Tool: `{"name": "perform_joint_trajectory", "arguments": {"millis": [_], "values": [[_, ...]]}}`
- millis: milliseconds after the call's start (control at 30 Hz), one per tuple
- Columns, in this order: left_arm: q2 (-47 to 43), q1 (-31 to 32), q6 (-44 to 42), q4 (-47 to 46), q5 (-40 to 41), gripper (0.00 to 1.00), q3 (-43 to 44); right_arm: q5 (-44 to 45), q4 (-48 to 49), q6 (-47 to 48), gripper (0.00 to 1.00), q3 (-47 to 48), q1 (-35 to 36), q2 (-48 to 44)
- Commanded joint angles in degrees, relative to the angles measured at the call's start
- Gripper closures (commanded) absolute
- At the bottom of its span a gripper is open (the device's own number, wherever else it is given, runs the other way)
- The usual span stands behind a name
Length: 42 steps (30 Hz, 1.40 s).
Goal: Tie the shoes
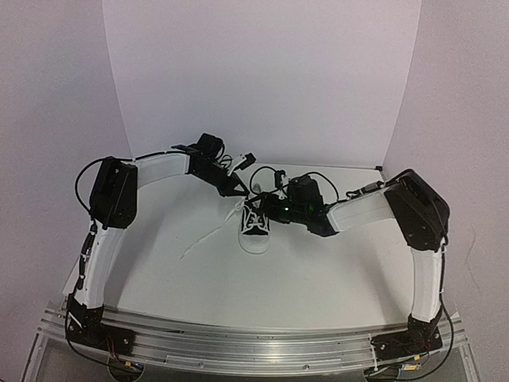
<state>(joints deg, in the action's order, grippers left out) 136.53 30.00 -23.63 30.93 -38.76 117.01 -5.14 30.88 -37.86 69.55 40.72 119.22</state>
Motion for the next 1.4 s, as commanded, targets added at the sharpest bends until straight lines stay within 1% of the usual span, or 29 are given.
{"name": "perform_joint_trajectory", "arguments": {"millis": [0,133,233,300,333,400,433,533,600,733,800,967,1033,1100,1233,1300,1367], "values": [[-3.4,0.6,4.8,-4.4,1.3,1.00,-3.5,-4.3,-21.0,17.5,0.29,0.3,2.2,-8.4],[-2.5,0.7,5.5,-4.7,0.6,1.00,-3.4,-6.5,-33.2,26.5,0.30,1.3,2.3,-9.9],[-2.4,0.6,6.1,-5.1,0.5,1.00,-3.2,-8.9,-41.4,35.8,0.31,3.5,3.5,-10.7],[-2.3,0.5,6.6,-5.4,0.3,1.00,-3.0,-12.4,-40.2,47.0,0.30,4.9,7.4,-10.6],[-2.1,0.5,6.9,-5.6,0.2,1.00,-3.0,-13.9,-39.4,52.3,0.28,6.7,9.6,-9.1],[-1.8,0.4,7.1,-5.8,-0.3,1.00,-3.0,-14.6,-39.2,60.5,0.24,14.6,13.3,-3.2],[-1.7,0.4,7.2,-5.9,-0.7,1.00,-3.0,-14.9,-39.2,61.6,0.23,19.2,13.9,0.2],[-1.7,0.3,7.6,-6.0,-1.9,1.00,-3.5,-17.1,-39.2,62.7,0.21,31.5,14.5,10.8],[-1.8,0.2,7.7,-6.2,-2.4,1.00,-4.1,-18.9,-39.5,63.9,0.16,37.2,15.0,16.4],[-1.4,0.2,5.7,-4.5,-3.0,1.00,-3.5,-21.5,-39.8,65.2,0.07,45.9,16.0,23.4],[-1.0,0.2,4.4,-3.6,-3.2,1.00,-2.9,-21.0,-39.8,63.9,0.06,50.7,16.0,28.1],[-0.1,0.1,1.6,-1.2,-3.2,1.00,-1.8,-20.2,-40.0,58.1,0.04,67.0,16.0,38.7],[0.0,0.0,0.8,-0.6,-3.1,1.00,-1.8,-20.2,-40.9,56.3,0.04,68.7,16.0,40.6],[0.3,-0.1,0.2,-0.1,-3.3,1.00,-1.4,-20.3,-44.3,56.6,0.06,68.7,16.2,40.6],[0.7,-0.1,0.0,0.4,-3.6,1.00,-0.8,-16.1,-50.2,58.4,0.17,63.7,16.2,37.1],[0.7,-0.1,-0.1,0.4,-3.9,1.00,-0.6,-14.3,-51.7,59.5,0.25,59.5,16.2,34.3],[0.7,-0.1,-0.2,0.5,-4.2,1.00,-0.3,-13.3,-52.1,60.4,0.37,57.4,16.4,33.3]]}}
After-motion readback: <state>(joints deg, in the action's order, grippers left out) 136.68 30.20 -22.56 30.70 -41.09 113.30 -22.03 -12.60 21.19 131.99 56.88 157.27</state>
